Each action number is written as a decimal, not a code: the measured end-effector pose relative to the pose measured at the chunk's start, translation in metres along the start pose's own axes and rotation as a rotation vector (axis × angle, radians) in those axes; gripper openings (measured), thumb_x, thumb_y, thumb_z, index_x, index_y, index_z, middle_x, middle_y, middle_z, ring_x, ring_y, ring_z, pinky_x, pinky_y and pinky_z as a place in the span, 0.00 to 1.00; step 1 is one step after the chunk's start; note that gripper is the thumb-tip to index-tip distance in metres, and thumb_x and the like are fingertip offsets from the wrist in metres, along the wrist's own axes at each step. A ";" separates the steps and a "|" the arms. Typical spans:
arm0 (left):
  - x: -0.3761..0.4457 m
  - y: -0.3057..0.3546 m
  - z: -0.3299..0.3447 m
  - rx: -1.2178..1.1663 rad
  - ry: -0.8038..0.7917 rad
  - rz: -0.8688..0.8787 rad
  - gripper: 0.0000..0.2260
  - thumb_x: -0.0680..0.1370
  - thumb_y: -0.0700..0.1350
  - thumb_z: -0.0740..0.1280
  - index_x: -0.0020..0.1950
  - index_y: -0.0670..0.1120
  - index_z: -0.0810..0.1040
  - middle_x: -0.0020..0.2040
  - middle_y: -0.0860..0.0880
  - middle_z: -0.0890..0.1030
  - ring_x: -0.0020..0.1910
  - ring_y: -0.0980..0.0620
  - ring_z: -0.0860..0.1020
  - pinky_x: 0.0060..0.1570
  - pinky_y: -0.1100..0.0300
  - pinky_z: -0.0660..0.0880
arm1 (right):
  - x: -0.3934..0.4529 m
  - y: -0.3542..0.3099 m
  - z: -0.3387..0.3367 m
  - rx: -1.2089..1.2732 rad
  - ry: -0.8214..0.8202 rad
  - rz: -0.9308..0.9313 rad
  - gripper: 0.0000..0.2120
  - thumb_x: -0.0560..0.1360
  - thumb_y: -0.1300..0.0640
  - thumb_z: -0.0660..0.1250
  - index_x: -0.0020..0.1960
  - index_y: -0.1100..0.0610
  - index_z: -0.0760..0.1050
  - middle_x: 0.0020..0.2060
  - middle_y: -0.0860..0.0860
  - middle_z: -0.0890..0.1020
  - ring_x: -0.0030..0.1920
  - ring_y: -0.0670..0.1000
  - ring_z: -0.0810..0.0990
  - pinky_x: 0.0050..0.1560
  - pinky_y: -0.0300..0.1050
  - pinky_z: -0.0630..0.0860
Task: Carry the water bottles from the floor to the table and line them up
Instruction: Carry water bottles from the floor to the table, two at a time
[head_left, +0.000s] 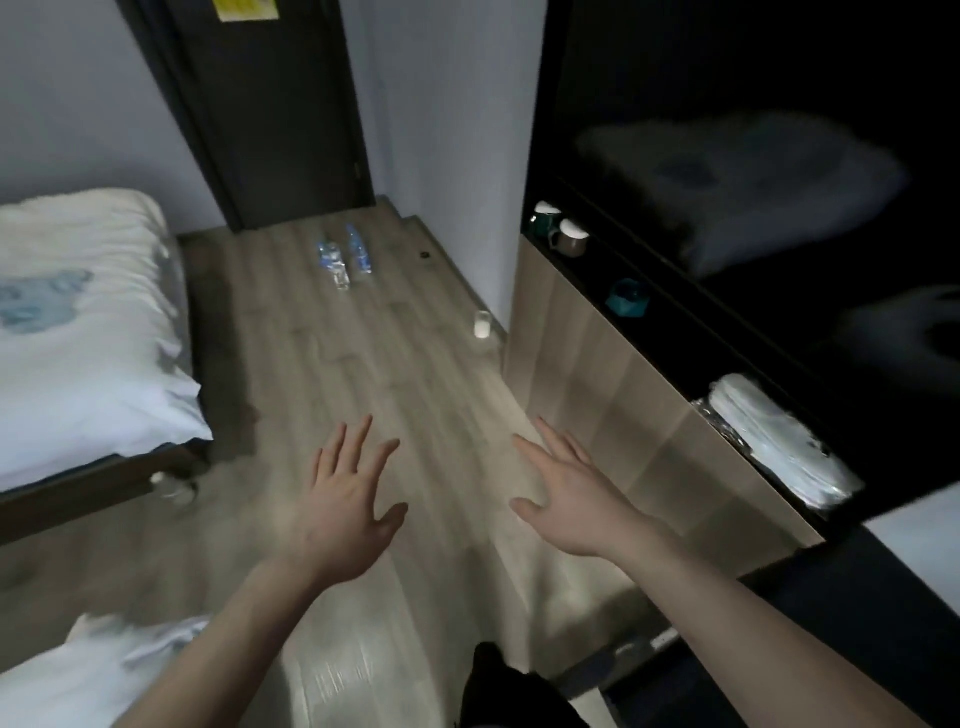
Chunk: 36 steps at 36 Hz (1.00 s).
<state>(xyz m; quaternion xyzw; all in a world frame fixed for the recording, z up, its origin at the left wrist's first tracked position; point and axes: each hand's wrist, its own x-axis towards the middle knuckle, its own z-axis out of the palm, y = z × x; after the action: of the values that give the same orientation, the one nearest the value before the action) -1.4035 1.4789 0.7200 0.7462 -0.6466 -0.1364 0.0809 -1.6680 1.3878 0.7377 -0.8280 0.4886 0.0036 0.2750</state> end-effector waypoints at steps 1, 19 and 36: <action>0.006 -0.011 -0.004 0.003 0.006 -0.019 0.33 0.78 0.58 0.67 0.80 0.54 0.59 0.83 0.49 0.45 0.81 0.43 0.42 0.78 0.45 0.48 | 0.016 -0.006 -0.001 -0.011 -0.010 -0.015 0.36 0.79 0.45 0.63 0.81 0.43 0.48 0.80 0.44 0.40 0.80 0.54 0.40 0.77 0.45 0.46; 0.213 -0.160 -0.075 0.024 0.037 -0.176 0.33 0.78 0.60 0.65 0.80 0.57 0.57 0.82 0.51 0.41 0.81 0.46 0.38 0.79 0.44 0.45 | 0.323 -0.078 -0.037 -0.016 -0.110 -0.166 0.38 0.77 0.42 0.64 0.81 0.43 0.48 0.81 0.46 0.41 0.80 0.54 0.41 0.79 0.48 0.47; 0.395 -0.325 -0.148 -0.055 0.156 -0.279 0.33 0.76 0.56 0.71 0.78 0.55 0.63 0.83 0.50 0.46 0.81 0.44 0.43 0.78 0.43 0.51 | 0.595 -0.200 -0.076 -0.052 -0.152 -0.274 0.39 0.78 0.41 0.65 0.81 0.43 0.47 0.81 0.45 0.41 0.80 0.55 0.42 0.79 0.51 0.49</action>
<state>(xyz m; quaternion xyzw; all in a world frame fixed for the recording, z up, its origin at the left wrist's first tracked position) -1.0015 1.1302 0.7248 0.8347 -0.5243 -0.1058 0.1315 -1.2150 0.9471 0.7293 -0.8910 0.3487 0.0413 0.2878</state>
